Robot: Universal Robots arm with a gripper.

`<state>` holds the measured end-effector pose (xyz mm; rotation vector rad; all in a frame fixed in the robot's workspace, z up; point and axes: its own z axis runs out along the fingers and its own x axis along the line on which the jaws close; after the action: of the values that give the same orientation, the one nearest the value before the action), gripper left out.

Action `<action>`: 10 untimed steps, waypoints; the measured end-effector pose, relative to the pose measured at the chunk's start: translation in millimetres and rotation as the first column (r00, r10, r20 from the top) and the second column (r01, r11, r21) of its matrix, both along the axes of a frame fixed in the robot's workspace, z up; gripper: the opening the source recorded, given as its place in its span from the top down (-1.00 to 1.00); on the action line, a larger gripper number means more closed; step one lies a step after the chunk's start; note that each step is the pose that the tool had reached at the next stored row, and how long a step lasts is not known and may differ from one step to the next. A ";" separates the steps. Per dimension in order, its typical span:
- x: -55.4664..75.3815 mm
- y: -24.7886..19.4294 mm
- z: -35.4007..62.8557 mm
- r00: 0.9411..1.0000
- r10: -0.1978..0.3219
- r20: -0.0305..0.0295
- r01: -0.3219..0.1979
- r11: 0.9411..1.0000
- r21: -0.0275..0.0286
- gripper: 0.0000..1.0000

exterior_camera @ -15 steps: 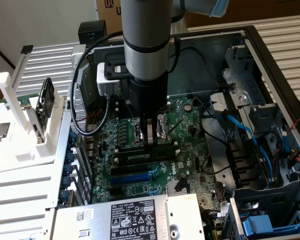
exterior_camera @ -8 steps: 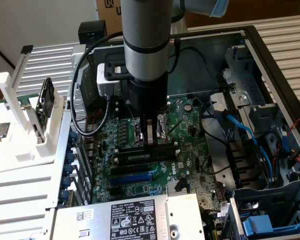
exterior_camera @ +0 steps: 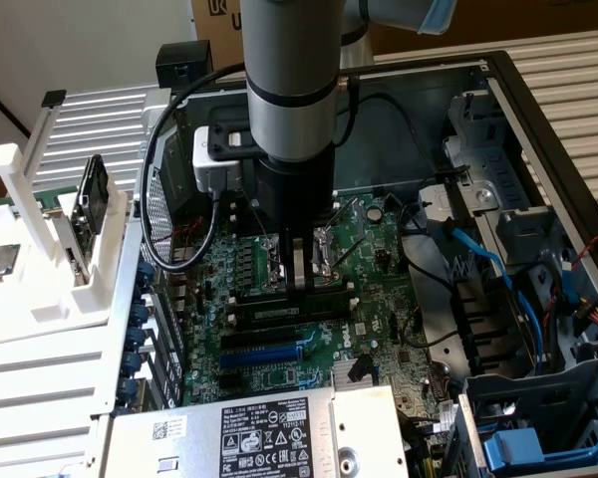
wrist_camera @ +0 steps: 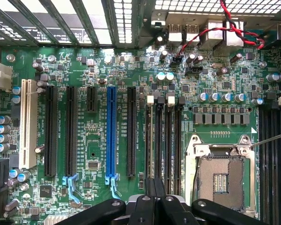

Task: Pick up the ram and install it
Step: 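Press down the ram until it locks into place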

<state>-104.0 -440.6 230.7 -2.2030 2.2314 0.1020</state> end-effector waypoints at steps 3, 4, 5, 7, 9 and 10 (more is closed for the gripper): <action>0.1 -0.1 0.0 1.000 0.000 0.000 0.000 1.000 0.000 0.80; 0.1 -0.1 0.0 1.000 0.000 0.000 0.000 1.000 0.000 0.80; 0.1 -0.1 0.0 1.000 0.000 0.000 0.000 1.000 0.000 0.80; 0.1 -0.1 0.0 1.000 0.000 0.000 0.000 1.000 0.000 0.80; 0.0 -0.5 0.0 1.000 0.000 0.000 0.000 1.000 0.000 0.80; 0.0 -0.7 0.0 1.000 0.000 0.000 0.000 1.000 0.000 0.80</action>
<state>-104.0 -441.2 230.7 -2.2033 2.2313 0.1019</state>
